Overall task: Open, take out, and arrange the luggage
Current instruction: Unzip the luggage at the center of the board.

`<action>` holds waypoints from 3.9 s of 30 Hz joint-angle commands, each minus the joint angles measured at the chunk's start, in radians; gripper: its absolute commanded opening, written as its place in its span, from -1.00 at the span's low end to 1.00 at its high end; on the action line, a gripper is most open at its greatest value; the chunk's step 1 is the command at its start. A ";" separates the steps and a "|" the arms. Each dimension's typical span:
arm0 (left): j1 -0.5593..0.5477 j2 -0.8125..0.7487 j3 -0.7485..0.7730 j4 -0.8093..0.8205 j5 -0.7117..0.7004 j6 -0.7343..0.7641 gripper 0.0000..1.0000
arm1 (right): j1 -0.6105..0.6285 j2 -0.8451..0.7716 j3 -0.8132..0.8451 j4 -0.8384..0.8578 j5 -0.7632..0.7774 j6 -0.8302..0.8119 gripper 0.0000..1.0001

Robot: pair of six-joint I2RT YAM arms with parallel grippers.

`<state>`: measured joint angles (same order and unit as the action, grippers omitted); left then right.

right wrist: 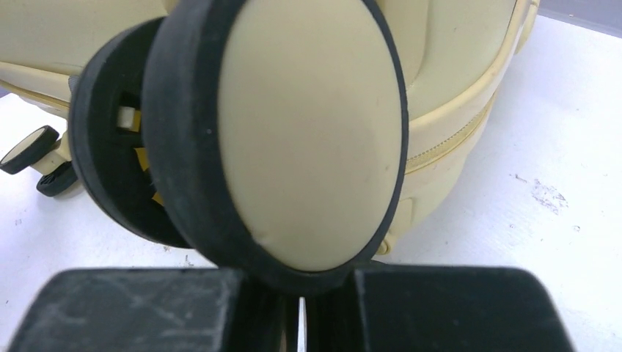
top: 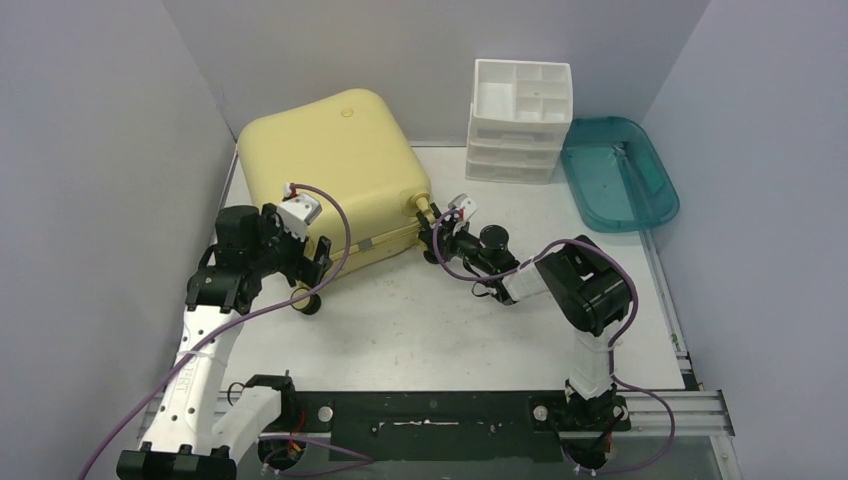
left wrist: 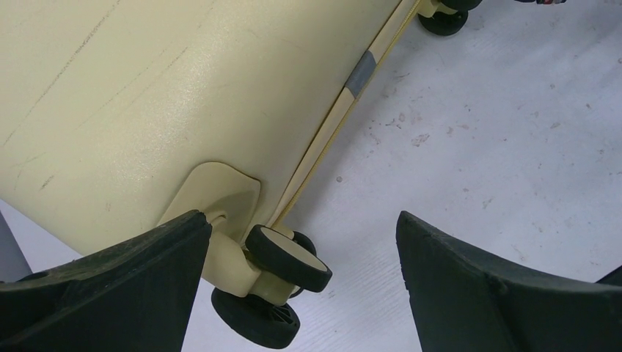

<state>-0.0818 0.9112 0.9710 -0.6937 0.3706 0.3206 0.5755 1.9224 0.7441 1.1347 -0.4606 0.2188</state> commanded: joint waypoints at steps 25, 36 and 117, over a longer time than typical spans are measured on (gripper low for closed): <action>-0.043 0.097 0.018 -0.052 -0.404 -0.033 0.95 | -0.131 -0.073 0.002 -0.002 -0.046 0.035 -0.91; -0.061 0.178 0.043 -0.100 -0.420 -0.019 0.51 | -0.115 -0.069 0.023 0.002 -0.123 0.006 -0.43; -0.065 0.106 -0.001 -0.044 -0.363 -0.002 -0.73 | -0.140 0.187 0.138 0.166 -0.290 0.228 -0.07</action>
<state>-0.1368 1.0470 0.9638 -0.7837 -0.0364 0.2958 0.4332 2.1025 0.8600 1.2499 -0.7471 0.4088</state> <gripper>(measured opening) 0.612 0.463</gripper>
